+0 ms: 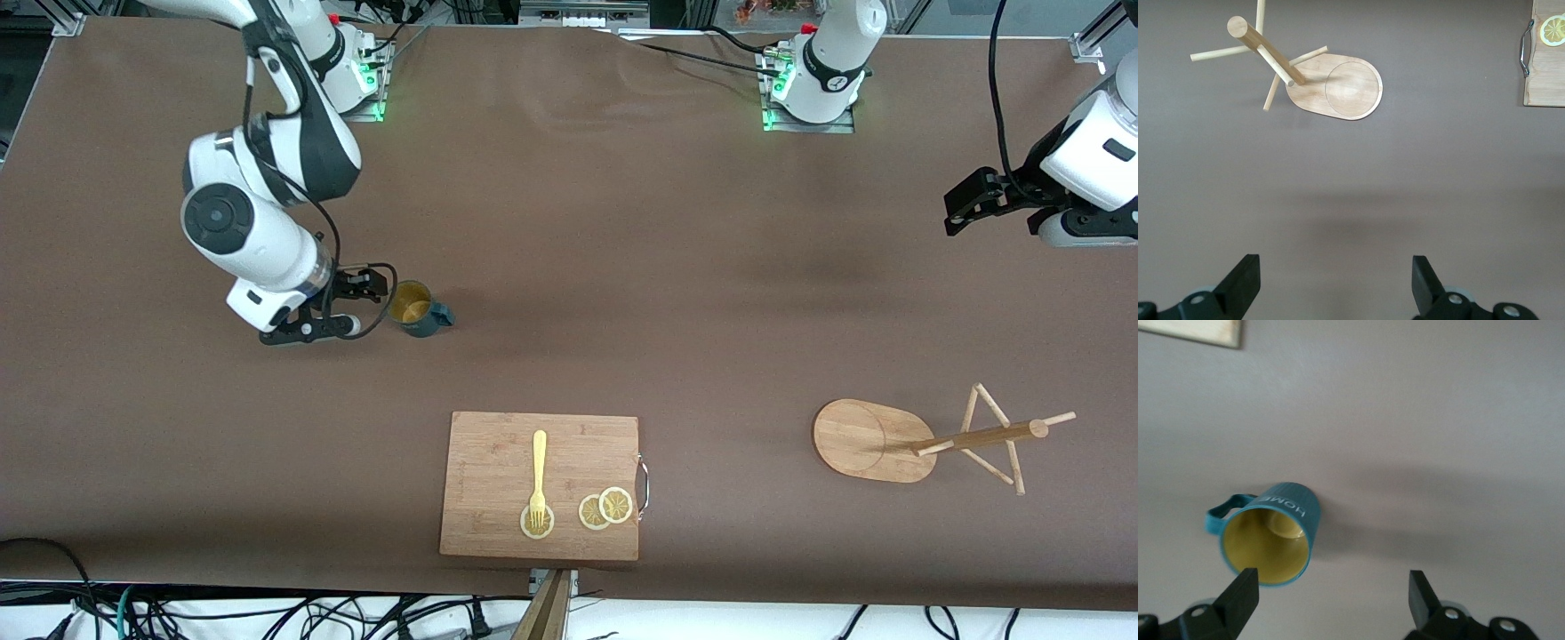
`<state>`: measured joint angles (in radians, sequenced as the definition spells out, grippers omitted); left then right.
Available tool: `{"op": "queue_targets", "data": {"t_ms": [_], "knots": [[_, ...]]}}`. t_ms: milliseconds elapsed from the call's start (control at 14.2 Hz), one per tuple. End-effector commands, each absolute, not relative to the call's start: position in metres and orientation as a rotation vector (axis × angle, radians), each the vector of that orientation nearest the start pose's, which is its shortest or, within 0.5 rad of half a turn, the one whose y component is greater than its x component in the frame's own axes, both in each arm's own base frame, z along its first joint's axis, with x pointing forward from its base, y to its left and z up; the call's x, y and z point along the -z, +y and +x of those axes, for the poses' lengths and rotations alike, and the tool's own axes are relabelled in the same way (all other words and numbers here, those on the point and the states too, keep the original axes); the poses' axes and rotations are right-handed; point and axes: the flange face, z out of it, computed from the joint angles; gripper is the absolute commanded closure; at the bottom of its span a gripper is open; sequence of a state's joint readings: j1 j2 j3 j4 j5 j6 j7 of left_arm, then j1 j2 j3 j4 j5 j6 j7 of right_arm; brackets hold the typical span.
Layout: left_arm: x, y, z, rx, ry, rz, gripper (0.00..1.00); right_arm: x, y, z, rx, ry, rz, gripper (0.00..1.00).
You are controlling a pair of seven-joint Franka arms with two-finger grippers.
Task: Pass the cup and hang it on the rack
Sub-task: 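Reach the right gripper down to the teal mug, then close the right gripper on the teal mug rim and lift it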
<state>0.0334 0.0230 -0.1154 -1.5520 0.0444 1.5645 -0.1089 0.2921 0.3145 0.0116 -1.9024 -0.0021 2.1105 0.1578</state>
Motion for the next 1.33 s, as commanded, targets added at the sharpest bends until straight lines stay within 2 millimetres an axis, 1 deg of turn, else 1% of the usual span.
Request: {"op": "queue_targets", "data": {"t_ms": [0,70,140,281,351,421,491,561,632,842,982,1053,1123,1263], "knots": [[-0.625,-0.041,0.561,-0.013,-0.005,-3.069,0.00,-0.294,0.187,0.572,-0.158,-0.147,-3.152,0.01],[-0.625,-0.041,0.561,-0.013,-0.005,-3.069,0.00,-0.280,0.197,0.569,-0.143,-0.112,-3.154,0.01],[-0.625,-0.041,0.561,-0.013,-0.005,-3.069,0.00,-0.266,0.211,0.563,-0.131,-0.095,-3.156,0.01],[-0.625,-0.041,0.561,-0.014,-0.004,-3.071,0.00,-0.244,0.213,0.559,-0.144,-0.101,-3.164,0.01],[-0.625,-0.042,0.561,-0.013,-0.002,-3.071,0.00,-0.240,0.211,0.558,-0.133,-0.113,-3.167,0.07],[-0.625,-0.041,0.561,-0.014,-0.004,-3.071,0.00,-0.238,0.210,0.557,-0.123,-0.112,-3.167,0.40],[-0.626,-0.042,0.561,-0.009,-0.002,-3.069,0.00,-0.239,0.210,0.558,-0.120,-0.100,-3.167,0.84],[-0.627,-0.042,0.560,-0.006,-0.002,-3.071,0.00,-0.238,0.210,0.557,-0.125,-0.100,-3.168,0.97],[-0.626,-0.042,0.561,-0.008,-0.002,-3.069,0.00,-0.238,0.210,0.557,-0.125,-0.100,-3.168,1.00],[-0.627,-0.041,0.560,-0.006,-0.005,-3.071,0.00,-0.237,0.210,0.557,-0.134,-0.100,-3.170,1.00],[-0.626,-0.041,0.561,-0.009,-0.005,-3.071,0.00,-0.244,0.210,0.558,-0.128,-0.094,-3.167,1.00],[-0.626,-0.039,0.561,-0.009,-0.009,-3.071,0.00,-0.250,0.211,0.560,-0.126,-0.095,-3.165,1.00],[-0.625,-0.039,0.561,-0.011,-0.007,-3.071,0.00,-0.264,0.212,0.564,-0.121,-0.092,-3.161,1.00],[-0.626,-0.039,0.561,-0.009,-0.009,-3.071,0.00,-0.283,0.217,0.571,-0.176,-0.083,-3.162,1.00]]}}
